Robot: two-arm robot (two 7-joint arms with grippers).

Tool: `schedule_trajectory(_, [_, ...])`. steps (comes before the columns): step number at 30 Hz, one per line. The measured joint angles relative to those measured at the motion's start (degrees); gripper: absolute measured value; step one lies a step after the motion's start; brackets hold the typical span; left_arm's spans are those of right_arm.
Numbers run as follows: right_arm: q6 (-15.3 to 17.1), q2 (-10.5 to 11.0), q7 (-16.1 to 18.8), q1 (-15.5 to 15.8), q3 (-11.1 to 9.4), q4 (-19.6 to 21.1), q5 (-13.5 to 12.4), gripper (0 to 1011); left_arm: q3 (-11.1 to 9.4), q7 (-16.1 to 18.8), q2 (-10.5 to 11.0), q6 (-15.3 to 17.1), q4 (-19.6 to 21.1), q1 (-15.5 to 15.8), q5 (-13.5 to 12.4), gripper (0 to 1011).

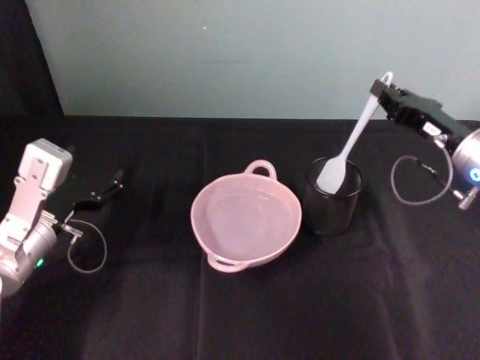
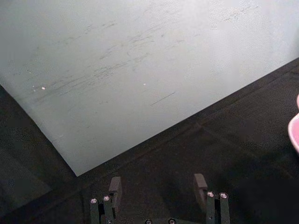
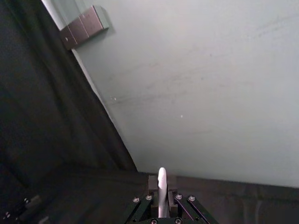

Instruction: Use the one hand to pick up the spoon and stir the clear water in the bowl.

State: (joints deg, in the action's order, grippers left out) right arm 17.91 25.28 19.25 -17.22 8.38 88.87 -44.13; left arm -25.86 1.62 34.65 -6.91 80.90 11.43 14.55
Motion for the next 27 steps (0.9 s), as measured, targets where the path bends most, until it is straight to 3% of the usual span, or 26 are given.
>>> schedule_trajectory(15, [-0.2, 0.67, -0.24, -0.62, 2.34, -4.08, -1.84, 116, 0.0, 0.0, 0.0, 0.0, 0.0, 0.0, -0.01, 1011])
schedule_trajectory(27, [-0.29, 1.96, 2.71, -3.1, 4.47, -8.63, -3.8, 116, 0.0, 0.0, 0.0, 0.0, 0.0, 0.0, 0.0, 1011])
